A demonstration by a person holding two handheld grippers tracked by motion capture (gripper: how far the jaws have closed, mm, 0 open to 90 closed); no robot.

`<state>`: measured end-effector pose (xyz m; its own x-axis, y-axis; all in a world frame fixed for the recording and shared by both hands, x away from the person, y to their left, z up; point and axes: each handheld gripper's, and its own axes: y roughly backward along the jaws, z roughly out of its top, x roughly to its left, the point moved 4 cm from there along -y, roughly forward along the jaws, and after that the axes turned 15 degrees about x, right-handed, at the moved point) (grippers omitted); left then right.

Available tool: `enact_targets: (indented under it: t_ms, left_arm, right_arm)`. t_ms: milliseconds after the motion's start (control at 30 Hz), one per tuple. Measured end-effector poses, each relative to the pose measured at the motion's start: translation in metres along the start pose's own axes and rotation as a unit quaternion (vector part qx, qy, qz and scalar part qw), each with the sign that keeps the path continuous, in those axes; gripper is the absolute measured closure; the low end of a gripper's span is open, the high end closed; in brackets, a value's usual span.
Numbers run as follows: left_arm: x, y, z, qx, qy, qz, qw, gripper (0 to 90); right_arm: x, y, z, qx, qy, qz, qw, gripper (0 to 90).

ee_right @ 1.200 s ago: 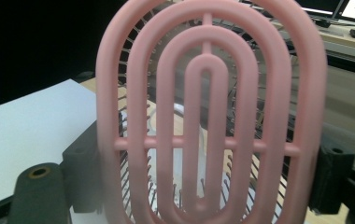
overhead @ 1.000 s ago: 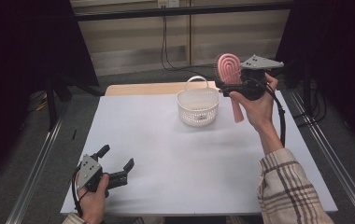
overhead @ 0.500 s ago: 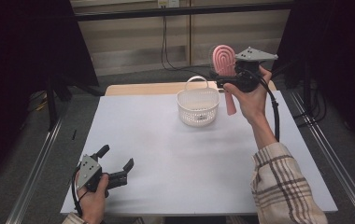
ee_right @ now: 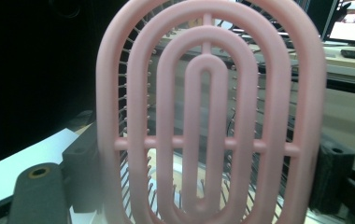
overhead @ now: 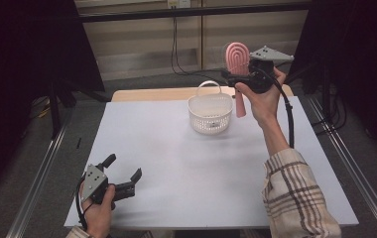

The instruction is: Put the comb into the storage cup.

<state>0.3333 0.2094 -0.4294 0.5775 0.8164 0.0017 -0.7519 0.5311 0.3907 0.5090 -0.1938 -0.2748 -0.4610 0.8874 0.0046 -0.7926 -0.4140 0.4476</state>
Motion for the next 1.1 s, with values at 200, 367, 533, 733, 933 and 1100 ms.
enact_targets:
  t_ms: [200, 367, 533, 733, 933, 1100]
  left_arm:
    - [0.000, 0.000, 0.000, 0.000, 0.002, -0.001, 1.0000, 1.4]
    - [0.000, 0.000, 0.000, -0.001, 0.003, -0.001, 1.0000, 1.4]
    - [0.000, 0.000, 0.000, -0.001, 0.003, -0.001, 1.0000, 1.4]
    - [0.000, 0.000, 0.000, -0.001, 0.004, -0.002, 1.0000, 1.4]
    - [0.000, 0.000, 0.000, -0.001, 0.004, -0.002, 1.0000, 1.4]
    - [0.000, 0.000, 0.000, -0.001, 0.005, -0.003, 1.0000, 1.4]
  right_arm:
    - [-0.001, -0.003, 0.005, -0.010, 0.001, -0.005, 0.9999, 19.4]
    - [0.000, -0.007, 0.008, -0.016, -0.001, -0.009, 0.9998, 19.4]
    - [0.002, -0.012, 0.012, -0.020, 0.002, -0.007, 0.9998, 19.4]
    - [0.007, -0.021, 0.015, -0.027, 0.003, -0.003, 0.9996, 19.4]
    - [0.012, -0.030, 0.015, -0.028, 0.003, 0.000, 0.9996, 19.3]
    - [0.013, -0.035, 0.015, -0.030, -0.001, 0.007, 0.9995, 19.3]
